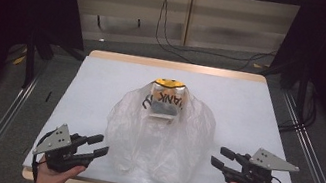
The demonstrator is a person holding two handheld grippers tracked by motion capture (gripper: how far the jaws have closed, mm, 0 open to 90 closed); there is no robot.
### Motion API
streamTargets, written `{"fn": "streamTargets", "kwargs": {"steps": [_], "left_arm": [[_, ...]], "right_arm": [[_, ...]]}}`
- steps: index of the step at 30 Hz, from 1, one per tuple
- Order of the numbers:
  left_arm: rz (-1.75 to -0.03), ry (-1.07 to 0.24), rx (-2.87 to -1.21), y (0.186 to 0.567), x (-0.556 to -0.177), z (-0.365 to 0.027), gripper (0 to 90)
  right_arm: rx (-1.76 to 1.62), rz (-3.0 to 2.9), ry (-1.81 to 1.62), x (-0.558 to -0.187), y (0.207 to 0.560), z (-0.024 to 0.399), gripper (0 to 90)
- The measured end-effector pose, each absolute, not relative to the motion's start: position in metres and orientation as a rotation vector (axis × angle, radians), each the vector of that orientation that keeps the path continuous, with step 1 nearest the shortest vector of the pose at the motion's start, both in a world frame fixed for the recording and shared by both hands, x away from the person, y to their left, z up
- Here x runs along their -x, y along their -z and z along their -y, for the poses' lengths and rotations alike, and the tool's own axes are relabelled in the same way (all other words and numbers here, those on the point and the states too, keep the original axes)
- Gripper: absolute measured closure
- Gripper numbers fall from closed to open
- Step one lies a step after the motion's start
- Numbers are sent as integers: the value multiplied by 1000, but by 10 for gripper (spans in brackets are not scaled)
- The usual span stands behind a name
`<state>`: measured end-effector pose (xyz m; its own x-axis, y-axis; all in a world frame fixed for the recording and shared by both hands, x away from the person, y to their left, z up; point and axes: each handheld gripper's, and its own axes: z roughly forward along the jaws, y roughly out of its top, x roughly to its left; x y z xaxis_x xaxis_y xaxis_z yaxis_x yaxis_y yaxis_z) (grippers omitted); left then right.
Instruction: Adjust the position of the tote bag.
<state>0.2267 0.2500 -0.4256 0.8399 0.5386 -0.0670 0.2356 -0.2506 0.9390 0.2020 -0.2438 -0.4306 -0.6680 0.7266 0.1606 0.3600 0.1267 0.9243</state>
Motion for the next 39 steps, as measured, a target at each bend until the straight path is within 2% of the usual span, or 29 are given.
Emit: {"fn": "streamTargets", "kwargs": {"steps": [8,16,23,26,28,30,34,39], "left_arm": [[-534,-271,-1856,423,-219,-243,582],[-462,-210,-1916,427,-214,-228,668],[-453,-199,-1928,428,-212,-223,669],[-426,-177,-1943,429,-212,-218,677],[-406,-159,-1955,430,-211,-212,702],[-399,-143,-1948,431,-212,-210,719],[-384,-122,-1956,433,-212,-205,699],[-366,-106,-1991,437,-210,-198,626]], "right_arm": [[-1000,-2146,-1568,-201,428,230,555],[-940,-2228,-1607,-194,425,207,620],[-926,-2283,-1607,-193,425,192,641],[-909,-2318,-1603,-193,425,183,675],[-883,-2351,-1589,-193,426,173,745],[-872,-2367,-1554,-193,427,166,775],[-866,-2398,-1557,-196,430,157,808],[-822,-2497,-1515,-201,437,135,768]]}}
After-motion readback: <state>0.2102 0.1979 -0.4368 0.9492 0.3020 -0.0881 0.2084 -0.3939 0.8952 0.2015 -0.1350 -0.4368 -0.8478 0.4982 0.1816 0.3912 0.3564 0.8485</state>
